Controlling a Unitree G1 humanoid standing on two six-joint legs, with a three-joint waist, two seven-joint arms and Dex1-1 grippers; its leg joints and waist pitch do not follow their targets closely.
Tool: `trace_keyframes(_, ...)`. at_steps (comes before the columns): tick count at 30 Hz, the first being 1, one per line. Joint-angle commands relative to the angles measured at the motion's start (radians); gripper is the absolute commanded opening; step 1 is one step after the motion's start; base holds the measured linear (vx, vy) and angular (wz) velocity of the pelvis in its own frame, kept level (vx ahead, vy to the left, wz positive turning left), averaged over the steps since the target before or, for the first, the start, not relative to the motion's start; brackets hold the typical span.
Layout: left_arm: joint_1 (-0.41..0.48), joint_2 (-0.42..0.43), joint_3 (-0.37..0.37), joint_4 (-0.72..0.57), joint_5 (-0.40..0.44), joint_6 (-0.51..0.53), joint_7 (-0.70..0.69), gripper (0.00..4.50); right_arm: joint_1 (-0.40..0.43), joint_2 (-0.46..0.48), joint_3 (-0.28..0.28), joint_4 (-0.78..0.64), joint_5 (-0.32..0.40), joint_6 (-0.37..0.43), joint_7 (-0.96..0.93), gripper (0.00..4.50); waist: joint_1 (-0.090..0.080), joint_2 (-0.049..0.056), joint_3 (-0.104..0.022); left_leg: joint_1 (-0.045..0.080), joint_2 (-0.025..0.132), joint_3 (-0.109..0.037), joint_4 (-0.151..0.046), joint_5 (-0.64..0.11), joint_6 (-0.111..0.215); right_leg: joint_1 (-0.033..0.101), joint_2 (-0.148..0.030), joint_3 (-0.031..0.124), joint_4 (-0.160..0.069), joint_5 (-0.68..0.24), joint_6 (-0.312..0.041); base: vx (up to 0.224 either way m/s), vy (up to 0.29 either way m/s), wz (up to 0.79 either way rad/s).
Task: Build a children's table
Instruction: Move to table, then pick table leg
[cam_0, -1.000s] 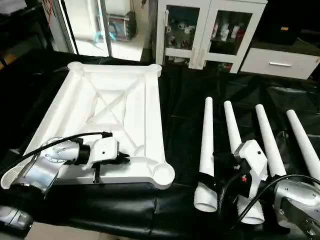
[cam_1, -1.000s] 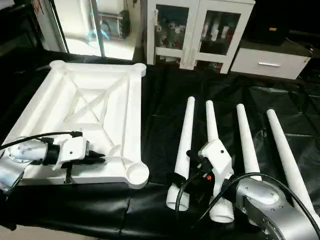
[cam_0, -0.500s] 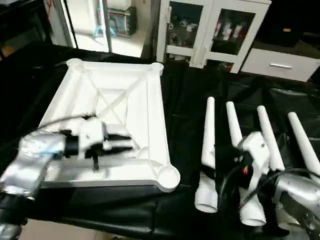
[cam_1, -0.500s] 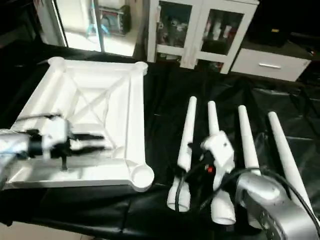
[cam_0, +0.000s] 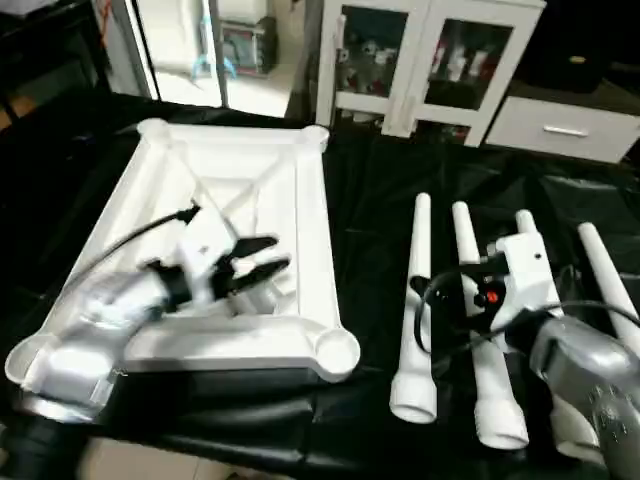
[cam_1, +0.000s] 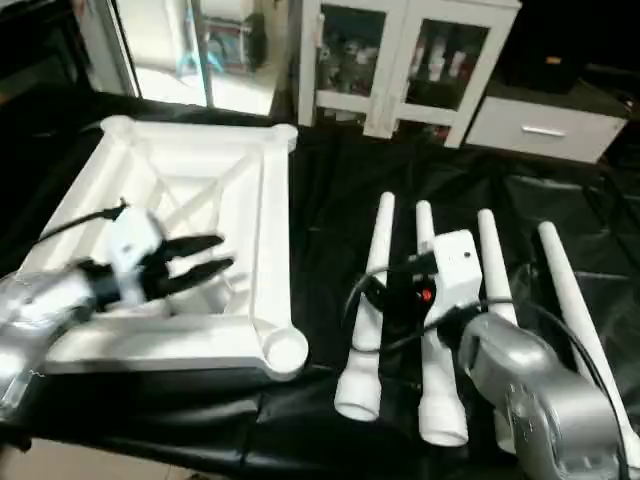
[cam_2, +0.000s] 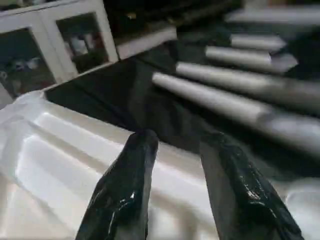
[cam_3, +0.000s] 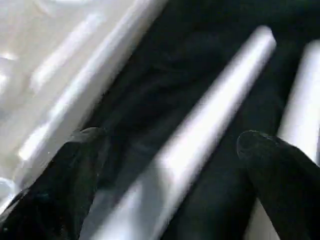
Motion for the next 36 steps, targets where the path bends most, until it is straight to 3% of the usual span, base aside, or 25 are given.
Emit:
trace_keyframes(1, 0.025, 0.015, -0.012, -0.058, -0.012, 0.028, 0.014, 1.75, -0.011, -0.001, -0.006, 0.007, 0.021, 0.054, -0.004, 4.50, 0.003, 0.010, -0.048, -0.009, 0.065, -0.025, -0.079, -0.084, -0.024, 0.055, -0.083, 0.060, -0.077, -0.068, -0.201, 0.000, 0.000, 0.00)
trace_keyframes(3, 0.073, 0.027, -0.030, -0.137, -0.045, 0.058, -0.019, 1.75, -0.035, 0.013, -0.006, 0.022, 0.042, 0.112, -0.002, 4.50, -0.001, 0.004, -0.049, -0.007, 0.065, -0.023, -0.078, -0.069, -0.014, 0.051, -0.081, 0.060, -0.077, -0.064, -0.186, 0.000, 0.000, 0.00)
trace_keyframes(4, 0.085, 0.032, -0.034, -0.159, -0.060, 0.068, -0.031, 1.75, -0.043, 0.016, -0.004, 0.030, 0.045, 0.125, -0.003, 4.50, -0.002, 0.009, -0.048, -0.006, 0.064, -0.023, -0.078, -0.066, -0.013, 0.049, -0.081, 0.059, -0.077, -0.071, -0.186, 0.000, 0.000, 0.00)
trace_keyframes(5, 0.102, 0.043, -0.040, -0.194, -0.083, 0.091, -0.052, 1.75, -0.060, 0.025, 0.000, 0.049, 0.047, 0.141, -0.006, 4.50, -0.003, 0.002, -0.047, -0.006, 0.064, -0.021, -0.078, -0.072, -0.013, 0.046, -0.080, 0.059, -0.079, -0.085, -0.184, 0.000, 0.000, 0.00)
trace_keyframes(6, 0.110, 0.049, -0.044, -0.215, -0.096, 0.106, -0.064, 1.75, -0.072, 0.030, 0.002, 0.061, 0.048, 0.149, -0.008, 4.50, -0.002, 0.007, -0.044, -0.002, 0.064, -0.020, -0.079, -0.089, -0.021, 0.040, -0.078, 0.059, -0.081, -0.127, -0.181, 0.000, 0.000, 0.00)
trace_keyframes(7, 0.128, 0.070, -0.057, -0.263, -0.111, 0.141, -0.088, 1.75, -0.110, 0.045, 0.003, 0.102, 0.043, 0.184, -0.020, 4.50, -0.003, 0.000, -0.044, -0.002, 0.063, -0.019, -0.079, -0.093, -0.022, 0.040, -0.078, 0.059, -0.082, -0.140, -0.180, 0.000, 0.000, 0.00)
trace_keyframes(9, 0.137, 0.087, -0.067, -0.290, -0.127, 0.166, -0.103, 1.75, -0.132, 0.056, -0.002, 0.127, 0.042, 0.199, -0.024, 4.50, -0.001, 0.004, -0.042, 0.000, 0.062, -0.019, -0.081, -0.102, -0.031, 0.034, -0.077, 0.058, -0.083, -0.180, -0.167, 0.000, 0.000, 0.00)
trace_keyframes(10, 0.140, 0.098, -0.073, -0.306, -0.141, 0.181, -0.113, 1.75, -0.144, 0.063, -0.011, 0.144, 0.051, 0.205, -0.019, 4.50, -0.003, -0.009, -0.040, -0.002, 0.063, -0.018, -0.082, -0.109, -0.036, 0.036, -0.075, 0.058, -0.086, -0.192, -0.155, 0.000, 0.000, 0.00)
trace_keyframes(13, 0.140, 0.112, -0.085, -0.334, -0.160, 0.205, -0.123, 1.75, -0.167, 0.077, -0.029, 0.181, 0.072, 0.223, -0.005, 4.50, 0.004, -0.005, -0.044, 0.001, 0.062, -0.016, -0.082, -0.086, -0.040, 0.034, -0.075, 0.058, -0.080, -0.166, -0.142, 0.000, 0.000, 0.00)
trace_keyframes(14, 0.137, 0.116, -0.094, -0.343, -0.159, 0.211, -0.126, 1.75, -0.176, 0.085, -0.038, 0.203, 0.081, 0.240, 0.000, 4.50, 0.003, -0.014, -0.044, 0.000, 0.063, -0.015, -0.082, -0.077, -0.039, 0.034, -0.074, 0.058, -0.080, -0.154, -0.141, 0.000, 0.000, 0.00)
trace_keyframes(17, 0.128, 0.133, -0.112, -0.367, -0.163, 0.238, -0.138, 1.75, -0.197, 0.097, -0.049, 0.250, 0.091, 0.292, 0.010, 4.50, 0.004, -0.011, -0.046, -0.002, 0.062, -0.015, -0.081, -0.048, -0.043, 0.037, -0.075, 0.058, -0.074, -0.104, -0.140, 0.000, 0.000, 0.00)
trace_keyframes(18, 0.121, 0.138, -0.118, -0.375, -0.166, 0.250, -0.143, 1.75, -0.205, 0.098, -0.045, 0.273, 0.091, 0.313, 0.015, 4.50, 0.005, -0.020, -0.047, -0.002, 0.060, -0.015, -0.082, -0.046, -0.041, 0.040, -0.075, 0.057, -0.073, -0.111, -0.135, 0.000, 0.000, 0.00)
trace_keyframes(19, 0.116, 0.141, -0.120, -0.381, -0.171, 0.262, -0.145, 1.75, -0.211, 0.097, -0.041, 0.287, 0.087, 0.324, 0.017, 4.50, 0.004, -0.019, -0.047, 0.000, 0.060, -0.014, -0.081, -0.044, -0.042, 0.037, -0.074, 0.057, -0.073, -0.113, -0.134, 0.000, 0.000, 0.00)
trace_keyframes(20, 0.113, 0.141, -0.122, -0.383, -0.170, 0.264, -0.145, 1.75, -0.214, 0.097, -0.038, 0.295, 0.084, 0.333, 0.015, 4.50, 0.003, -0.028, -0.045, -0.002, 0.060, -0.012, -0.081, -0.046, -0.045, 0.037, -0.074, 0.057, -0.077, -0.120, -0.132, 0.000, 0.000, 0.00)
trace_keyframes(23, 0.104, 0.144, -0.133, -0.392, -0.170, 0.271, -0.143, 1.75, -0.225, 0.090, -0.015, 0.329, 0.069, 0.370, 0.008, 4.50, 0.003, -0.027, -0.047, 0.000, 0.061, -0.014, -0.083, -0.048, -0.054, 0.038, -0.075, 0.056, -0.075, -0.124, -0.130, 0.000, 0.000, 0.00)
trace_keyframes(25, 0.099, 0.150, -0.148, -0.402, -0.178, 0.284, -0.148, 1.75, -0.226, 0.080, 0.018, 0.350, 0.062, 0.378, 0.013, 4.50, 0.001, -0.034, -0.048, 0.000, 0.062, -0.013, -0.082, -0.047, -0.060, 0.038, -0.075, 0.056, -0.075, -0.115, -0.131, 0.000, 0.000, 0.00)
trace_keyframes(27, 0.099, 0.150, -0.151, -0.405, -0.179, 0.288, -0.150, 1.75, -0.227, 0.079, 0.024, 0.353, 0.062, 0.379, 0.016, 4.50, 0.004, -0.034, -0.047, 0.000, 0.063, -0.013, -0.082, -0.054, -0.063, 0.038, -0.077, 0.057, -0.075, -0.122, -0.126, 0.000, 0.000, 0.00)
trace_keyframes(28, 0.097, 0.149, -0.153, -0.409, -0.180, 0.294, -0.146, 1.75, -0.228, 0.074, 0.035, 0.360, 0.056, 0.383, 0.016, 4.50, 0.004, -0.040, -0.047, -0.001, 0.064, -0.013, -0.082, -0.051, -0.063, 0.039, -0.077, 0.057, -0.076, -0.123, -0.123, 0.000, 0.000, 0.00)
trace_keyframes(29, 0.095, 0.146, -0.154, -0.415, -0.184, 0.304, -0.140, 1.83, -0.230, 0.070, 0.043, 0.371, 0.050, 0.391, 0.016, 4.32, 0.006, -0.037, -0.047, 0.000, 0.064, -0.014, -0.083, -0.049, -0.065, 0.039, -0.077, 0.057, -0.074, -0.122, -0.122, 0.000, 0.000, 0.00)
trace_keyframes(33, 0.094, 0.144, -0.152, -0.424, -0.203, 0.322, -0.134, 1.86, -0.230, 0.056, 0.058, 0.387, 0.037, 0.395, 0.019, 3.90, 0.006, -0.042, -0.047, 0.002, 0.064, -0.013, -0.082, -0.046, -0.073, 0.037, -0.076, 0.056, -0.074, -0.107, -0.119, 0.000, 0.000, 0.00)
trace_keyframes(34, 0.094, 0.144, -0.151, -0.426, -0.208, 0.326, -0.134, 1.86, -0.230, 0.054, 0.059, 0.390, 0.036, 0.395, 0.020, 3.90, 0.007, -0.048, -0.048, 0.002, 0.063, -0.013, -0.082, -0.046, -0.073, 0.038, -0.075, 0.056, -0.071, -0.105, -0.120, 0.000, 0.000, 0.00)
trace_keyframes(36, 0.094, 0.151, -0.148, -0.437, -0.230, 0.354, -0.138, 2.23, -0.233, 0.046, 0.061, 0.406, 0.032, 0.396, 0.020, 3.67, 0.008, -0.048, -0.048, 0.002, 0.063, -0.013, -0.082, -0.051, -0.078, 0.038, -0.076, 0.056, -0.071, -0.105, -0.123, 0.000, 0.000, 0.00)
